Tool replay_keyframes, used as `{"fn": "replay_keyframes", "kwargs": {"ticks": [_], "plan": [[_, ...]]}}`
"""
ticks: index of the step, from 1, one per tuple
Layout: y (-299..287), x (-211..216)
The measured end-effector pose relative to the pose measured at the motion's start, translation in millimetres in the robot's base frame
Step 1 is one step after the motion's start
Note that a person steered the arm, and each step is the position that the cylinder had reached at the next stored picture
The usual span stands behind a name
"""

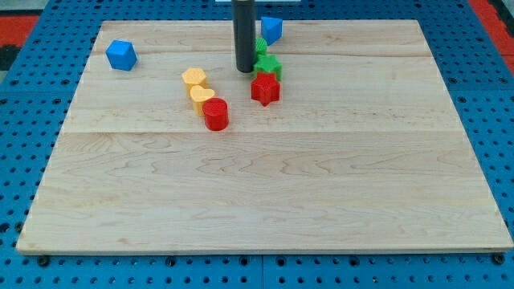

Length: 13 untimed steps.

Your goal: Slide the blue cube towards the blue triangle

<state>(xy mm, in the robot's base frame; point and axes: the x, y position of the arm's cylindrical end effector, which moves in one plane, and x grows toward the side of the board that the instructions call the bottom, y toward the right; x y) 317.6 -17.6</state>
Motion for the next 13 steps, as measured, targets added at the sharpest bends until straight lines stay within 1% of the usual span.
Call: {"fn": "replay_keyframes", "kwargs": {"ticks": [1,2,3,4,5,6,7,9,10,11,12,13], "plan": [[-72,5],[-160,7],[-201,4],[-218,-13],[-197,-34],[-238,-38],[-238,-68],[-138,-71],[-181,-45],[-134,-43],[-53,-47],[-47,-66]]}}
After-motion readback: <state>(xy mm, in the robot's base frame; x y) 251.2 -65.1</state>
